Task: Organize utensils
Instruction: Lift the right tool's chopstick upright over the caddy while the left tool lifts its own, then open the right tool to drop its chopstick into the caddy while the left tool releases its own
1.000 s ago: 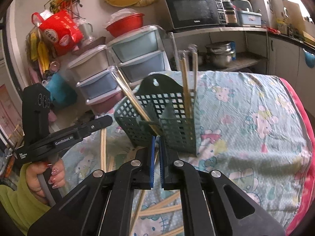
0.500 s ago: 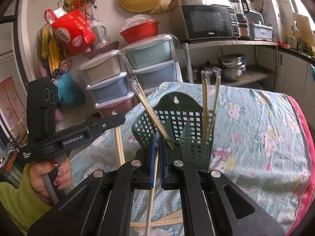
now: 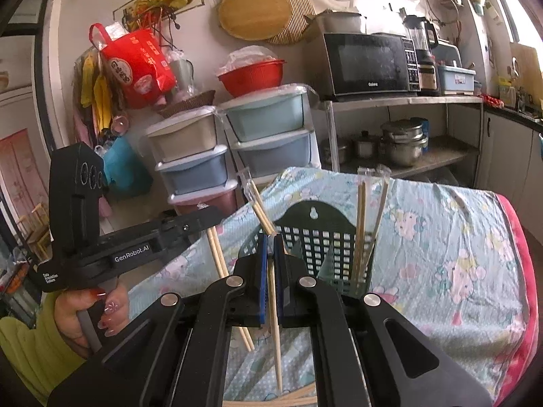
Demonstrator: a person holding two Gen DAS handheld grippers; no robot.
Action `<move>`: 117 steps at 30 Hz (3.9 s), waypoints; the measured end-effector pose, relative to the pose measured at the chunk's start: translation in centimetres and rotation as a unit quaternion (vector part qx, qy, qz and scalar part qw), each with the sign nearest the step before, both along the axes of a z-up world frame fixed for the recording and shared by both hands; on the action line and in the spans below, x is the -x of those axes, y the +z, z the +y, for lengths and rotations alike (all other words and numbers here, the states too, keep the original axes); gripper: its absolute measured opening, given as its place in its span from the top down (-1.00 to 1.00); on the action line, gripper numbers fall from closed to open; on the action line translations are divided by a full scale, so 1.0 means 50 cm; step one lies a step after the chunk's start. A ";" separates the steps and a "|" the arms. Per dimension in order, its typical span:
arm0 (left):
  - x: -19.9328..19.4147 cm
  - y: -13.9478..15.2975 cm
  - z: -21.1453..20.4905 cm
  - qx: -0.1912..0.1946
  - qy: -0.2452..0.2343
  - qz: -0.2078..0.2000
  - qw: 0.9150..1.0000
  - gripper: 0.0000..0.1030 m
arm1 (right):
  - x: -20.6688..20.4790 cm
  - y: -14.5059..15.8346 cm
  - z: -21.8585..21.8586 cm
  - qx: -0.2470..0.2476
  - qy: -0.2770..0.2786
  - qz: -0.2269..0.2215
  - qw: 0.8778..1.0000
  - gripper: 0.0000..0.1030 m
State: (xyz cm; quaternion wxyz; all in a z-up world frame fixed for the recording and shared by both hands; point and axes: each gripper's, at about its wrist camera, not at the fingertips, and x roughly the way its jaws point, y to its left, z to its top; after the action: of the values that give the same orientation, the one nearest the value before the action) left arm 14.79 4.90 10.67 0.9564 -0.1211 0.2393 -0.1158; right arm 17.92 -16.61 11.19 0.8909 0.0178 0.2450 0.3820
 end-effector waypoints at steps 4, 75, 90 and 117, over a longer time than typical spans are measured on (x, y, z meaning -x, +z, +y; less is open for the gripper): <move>-0.002 0.017 -0.001 -0.002 0.000 -0.010 1.000 0.92 | -0.002 0.016 0.003 -0.006 -0.002 -0.009 1.000 0.92; -0.135 0.098 0.022 -0.049 0.037 -0.060 0.996 0.92 | -0.183 0.098 0.051 -0.044 -0.058 -0.060 0.996 0.92; -0.144 0.034 0.018 -0.044 0.034 -0.025 0.998 0.92 | -0.197 0.034 0.060 -0.034 -0.054 -0.019 0.998 0.91; -0.086 -0.021 0.058 -0.015 0.067 0.016 0.997 -0.27 | -0.153 -0.032 0.013 -0.010 -0.060 0.033 0.998 0.18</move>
State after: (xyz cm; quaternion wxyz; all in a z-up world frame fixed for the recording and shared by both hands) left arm 19.11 7.81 9.62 0.9598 -0.1245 0.2474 -0.0455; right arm 25.58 -15.95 9.58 0.9036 0.0536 0.2690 0.3291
